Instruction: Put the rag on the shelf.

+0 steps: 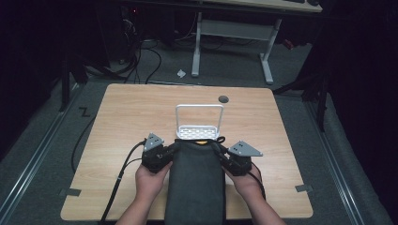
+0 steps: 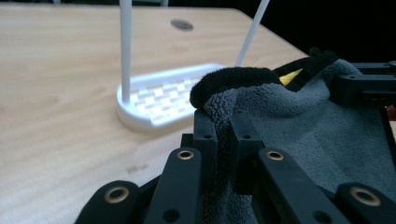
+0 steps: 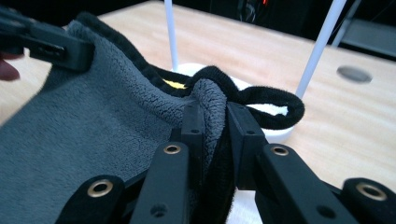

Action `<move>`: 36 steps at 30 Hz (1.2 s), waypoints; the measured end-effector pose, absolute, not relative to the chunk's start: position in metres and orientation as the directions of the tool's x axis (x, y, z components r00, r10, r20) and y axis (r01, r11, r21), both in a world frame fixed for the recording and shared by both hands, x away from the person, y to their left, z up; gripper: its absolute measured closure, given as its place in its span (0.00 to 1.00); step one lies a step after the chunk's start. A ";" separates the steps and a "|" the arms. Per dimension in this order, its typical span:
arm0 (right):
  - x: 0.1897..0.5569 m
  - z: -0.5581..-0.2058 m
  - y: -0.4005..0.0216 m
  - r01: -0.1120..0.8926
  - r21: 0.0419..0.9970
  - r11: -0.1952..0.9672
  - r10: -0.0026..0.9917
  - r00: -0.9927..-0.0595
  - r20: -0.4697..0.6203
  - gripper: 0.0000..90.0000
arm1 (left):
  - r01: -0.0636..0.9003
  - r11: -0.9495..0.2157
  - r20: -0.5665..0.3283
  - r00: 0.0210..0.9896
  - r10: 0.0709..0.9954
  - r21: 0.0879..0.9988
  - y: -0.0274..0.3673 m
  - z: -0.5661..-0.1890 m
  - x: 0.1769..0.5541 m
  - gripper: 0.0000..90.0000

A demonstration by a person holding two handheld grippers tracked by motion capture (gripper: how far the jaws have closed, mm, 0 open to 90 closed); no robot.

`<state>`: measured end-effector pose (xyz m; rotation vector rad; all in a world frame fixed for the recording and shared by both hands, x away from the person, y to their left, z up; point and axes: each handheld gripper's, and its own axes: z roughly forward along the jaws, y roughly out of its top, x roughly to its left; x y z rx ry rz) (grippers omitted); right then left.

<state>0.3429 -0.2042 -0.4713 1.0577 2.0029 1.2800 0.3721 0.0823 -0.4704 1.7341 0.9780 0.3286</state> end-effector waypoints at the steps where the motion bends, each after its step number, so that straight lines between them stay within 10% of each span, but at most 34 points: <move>1: 0.343 -0.466 -0.204 0.316 0.918 0.240 0.835 -0.549 -0.030 0.88 | 0.442 -0.091 -0.235 0.628 0.742 0.893 0.083 -0.466 0.372 0.93; 36: 0.354 -0.351 -0.207 0.085 0.984 0.158 0.850 -0.519 -0.092 0.87 | 0.159 -0.021 -0.092 0.666 0.740 0.987 0.082 -0.348 0.380 0.93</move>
